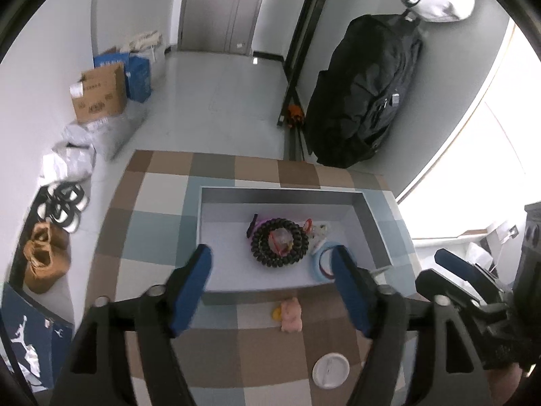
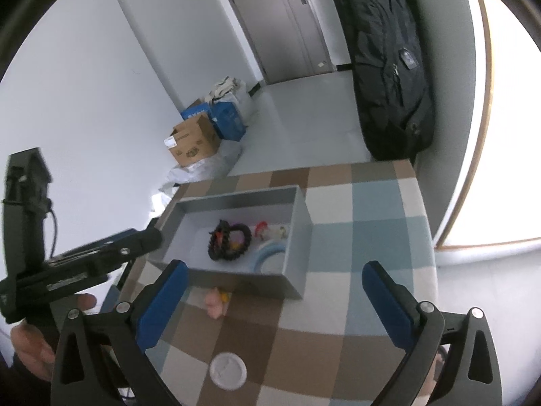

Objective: Organize jewelry
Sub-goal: 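Move the left tool to the pink pig toy and grasp it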

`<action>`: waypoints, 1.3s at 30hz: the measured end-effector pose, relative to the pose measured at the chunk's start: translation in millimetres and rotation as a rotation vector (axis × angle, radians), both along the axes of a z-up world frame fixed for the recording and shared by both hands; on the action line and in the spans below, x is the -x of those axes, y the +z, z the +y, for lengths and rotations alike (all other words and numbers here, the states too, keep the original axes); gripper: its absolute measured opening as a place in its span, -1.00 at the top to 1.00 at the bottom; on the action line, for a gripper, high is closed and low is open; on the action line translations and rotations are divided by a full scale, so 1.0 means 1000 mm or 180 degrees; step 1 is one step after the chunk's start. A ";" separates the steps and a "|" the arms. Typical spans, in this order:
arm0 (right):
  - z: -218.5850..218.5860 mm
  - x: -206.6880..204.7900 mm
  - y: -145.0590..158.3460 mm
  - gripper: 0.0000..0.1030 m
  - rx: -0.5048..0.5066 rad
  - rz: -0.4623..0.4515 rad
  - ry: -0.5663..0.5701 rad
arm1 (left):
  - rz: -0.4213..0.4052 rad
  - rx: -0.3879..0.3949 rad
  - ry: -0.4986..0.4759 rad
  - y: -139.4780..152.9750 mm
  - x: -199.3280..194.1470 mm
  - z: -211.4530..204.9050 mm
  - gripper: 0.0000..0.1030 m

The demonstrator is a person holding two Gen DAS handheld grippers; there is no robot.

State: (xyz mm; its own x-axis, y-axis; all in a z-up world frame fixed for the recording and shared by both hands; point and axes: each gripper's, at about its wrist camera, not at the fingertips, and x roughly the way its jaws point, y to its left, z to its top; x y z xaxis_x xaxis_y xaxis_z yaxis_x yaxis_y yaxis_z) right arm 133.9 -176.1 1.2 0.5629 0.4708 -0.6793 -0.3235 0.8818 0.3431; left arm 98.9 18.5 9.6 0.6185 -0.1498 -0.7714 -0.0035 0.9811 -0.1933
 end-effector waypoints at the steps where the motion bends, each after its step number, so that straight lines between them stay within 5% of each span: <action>1: -0.001 0.002 -0.001 -1.00 0.0011 0.0010 -0.0009 | -0.0018 -0.0015 0.0011 -0.001 0.004 0.000 -0.58; 11: -0.004 0.024 -0.005 -1.00 -0.0006 0.0107 0.0024 | 0.0424 0.0272 -0.0105 -0.030 0.015 -0.007 -0.59; 25: -0.019 0.030 -0.010 -1.00 0.0047 0.0158 -0.0051 | 0.0684 0.0112 -0.0111 -0.069 -0.002 -0.024 -0.55; 29: -0.026 0.030 -0.013 -1.00 0.0046 0.0203 -0.0100 | 0.0758 -0.0033 -0.0155 -0.075 -0.007 -0.033 -0.04; 34: -0.028 0.029 -0.014 -1.00 0.0067 0.0219 -0.0144 | 0.0736 -0.0108 -0.0157 -0.075 -0.006 -0.037 0.12; 39: -0.025 0.030 -0.015 -1.00 0.0211 0.0172 -0.0149 | 0.0698 -0.0325 -0.0112 -0.075 -0.002 -0.035 0.55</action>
